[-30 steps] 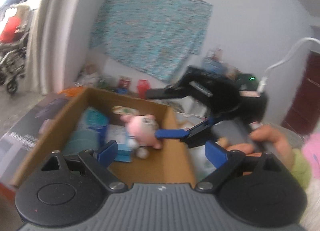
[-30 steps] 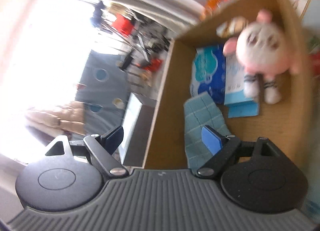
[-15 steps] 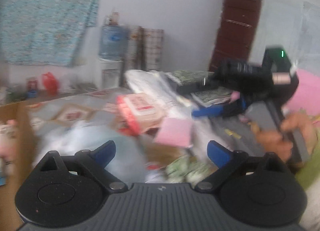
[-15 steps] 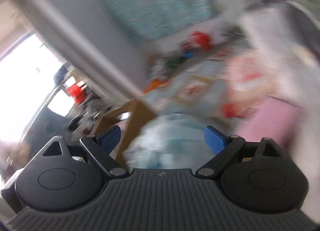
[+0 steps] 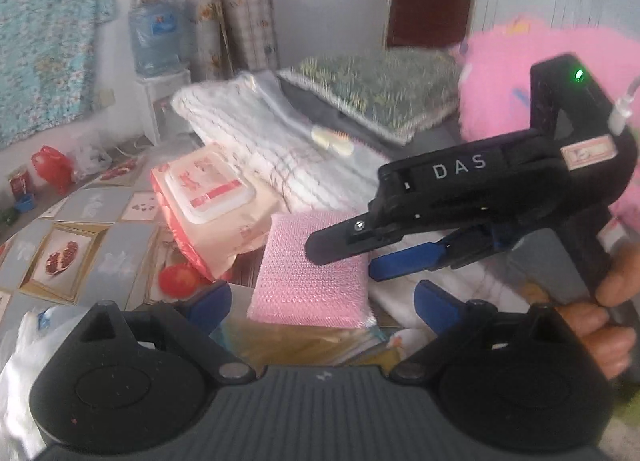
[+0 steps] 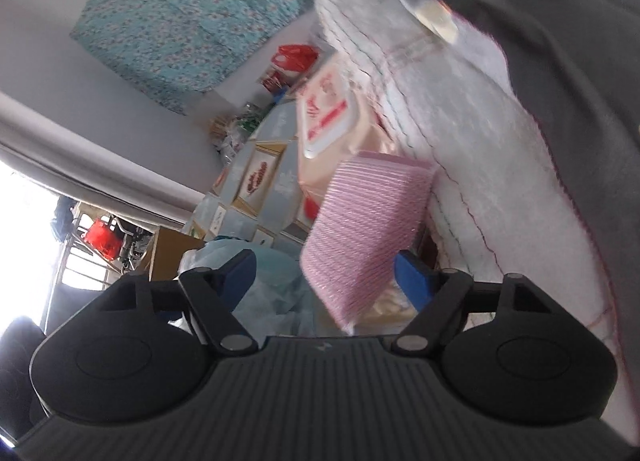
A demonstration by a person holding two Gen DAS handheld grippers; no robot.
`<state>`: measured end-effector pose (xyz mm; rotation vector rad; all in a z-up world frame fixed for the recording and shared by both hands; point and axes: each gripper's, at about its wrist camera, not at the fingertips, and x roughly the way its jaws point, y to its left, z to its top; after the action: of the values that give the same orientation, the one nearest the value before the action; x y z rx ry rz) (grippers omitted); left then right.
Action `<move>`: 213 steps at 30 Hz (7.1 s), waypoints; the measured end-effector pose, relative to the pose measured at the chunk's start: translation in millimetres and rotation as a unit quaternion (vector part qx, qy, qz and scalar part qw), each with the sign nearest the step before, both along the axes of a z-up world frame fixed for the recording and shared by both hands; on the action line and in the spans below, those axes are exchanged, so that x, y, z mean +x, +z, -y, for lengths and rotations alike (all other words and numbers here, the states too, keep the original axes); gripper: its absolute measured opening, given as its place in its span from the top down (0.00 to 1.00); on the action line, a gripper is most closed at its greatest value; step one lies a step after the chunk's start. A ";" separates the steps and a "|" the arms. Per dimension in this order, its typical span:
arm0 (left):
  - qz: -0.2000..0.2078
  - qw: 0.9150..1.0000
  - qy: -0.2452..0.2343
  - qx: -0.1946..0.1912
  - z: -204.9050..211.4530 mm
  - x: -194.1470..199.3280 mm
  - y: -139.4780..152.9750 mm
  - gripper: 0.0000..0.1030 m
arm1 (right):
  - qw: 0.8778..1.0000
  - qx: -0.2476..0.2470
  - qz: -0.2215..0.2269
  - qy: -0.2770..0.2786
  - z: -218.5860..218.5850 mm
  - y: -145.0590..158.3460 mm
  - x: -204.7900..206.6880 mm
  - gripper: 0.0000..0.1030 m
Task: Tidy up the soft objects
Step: 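Move the right tool back to the bed over the pink mesh pad, then grasp the pink mesh pad with the right tool, then lift the pink mesh pad and carry it to the cardboard box, then lower the pink mesh pad into the box and open the right tool, then move the right tool back toward the remaining items on the bed, then grasp the clear barcode-labelled bag with the right tool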
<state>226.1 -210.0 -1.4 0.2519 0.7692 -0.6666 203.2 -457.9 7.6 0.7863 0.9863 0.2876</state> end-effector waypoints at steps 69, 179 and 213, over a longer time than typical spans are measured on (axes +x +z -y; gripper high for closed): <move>-0.005 0.995 0.097 -0.023 -59.9 -13.8 56.1 0.13 | 0.982 0.128 0.115 0.078 -34.7 33.8 -4.0 0.72; 0.043 0.990 0.108 -0.077 -113.9 -93.3 52.3 0.06 | 0.991 -0.080 0.055 0.086 -52.0 75.5 -37.6 0.17; -0.012 0.993 0.098 -0.062 -56.8 -18.7 -23.7 0.27 | 0.988 -0.130 0.010 0.077 -43.7 -5.6 41.4 0.75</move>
<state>207.4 -153.2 -25.1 0.0536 0.7618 -0.5308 244.5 -414.2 2.0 0.4700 1.0434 0.2924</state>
